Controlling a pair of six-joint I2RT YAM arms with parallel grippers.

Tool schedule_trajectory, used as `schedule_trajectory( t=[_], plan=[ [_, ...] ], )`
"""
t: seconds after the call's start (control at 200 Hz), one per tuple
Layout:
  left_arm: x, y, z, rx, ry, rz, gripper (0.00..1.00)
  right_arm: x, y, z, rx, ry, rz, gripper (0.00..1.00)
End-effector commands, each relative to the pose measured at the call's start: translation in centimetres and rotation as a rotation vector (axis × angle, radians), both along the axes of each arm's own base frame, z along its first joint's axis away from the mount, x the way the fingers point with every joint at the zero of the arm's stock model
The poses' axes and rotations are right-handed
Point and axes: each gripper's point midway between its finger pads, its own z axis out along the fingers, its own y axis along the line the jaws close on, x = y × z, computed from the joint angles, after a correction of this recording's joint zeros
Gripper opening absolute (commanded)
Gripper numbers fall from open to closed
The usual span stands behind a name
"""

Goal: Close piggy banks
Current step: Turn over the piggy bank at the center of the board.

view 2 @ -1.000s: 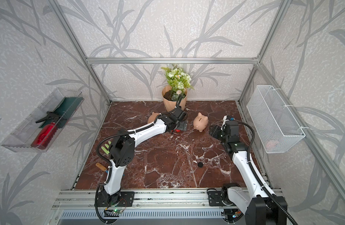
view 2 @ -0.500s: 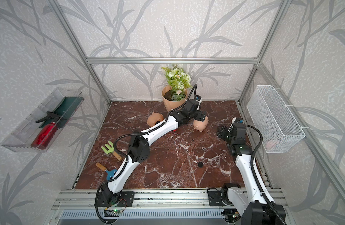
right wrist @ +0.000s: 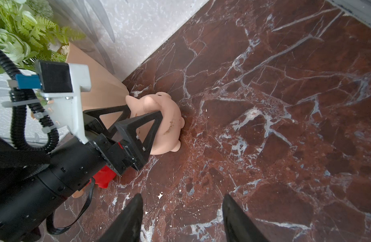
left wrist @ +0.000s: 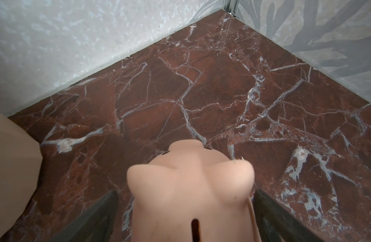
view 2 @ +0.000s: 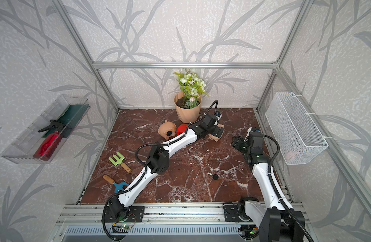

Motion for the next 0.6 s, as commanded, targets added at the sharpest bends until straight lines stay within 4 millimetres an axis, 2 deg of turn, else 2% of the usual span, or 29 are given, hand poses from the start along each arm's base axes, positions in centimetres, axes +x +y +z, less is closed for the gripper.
schedule_trajectory(
  t=[0.0, 0.245, 0.495, 0.595],
  plan=[
    [0.5, -1.2, 1.2, -0.034, -0.059, -0.013, 0.99, 0.2, 0.2, 0.0, 0.017, -0.011, 0.011, 0.6],
    [2.2, -1.1, 2.1, -0.095, -0.144, 0.115, 0.99, 0.1, 0.3, -0.3, 0.03, -0.006, 0.017, 0.6],
    [2.9, -0.9, 1.1, -0.088, -0.161, 0.144, 0.99, 0.1, 0.4, -0.5, 0.038, -0.002, 0.02, 0.6],
    [2.7, -1.1, 0.9, -0.087, -0.152, 0.127, 0.93, 0.1, 0.4, -0.4, 0.04, -0.003, 0.02, 0.6]
  ],
)
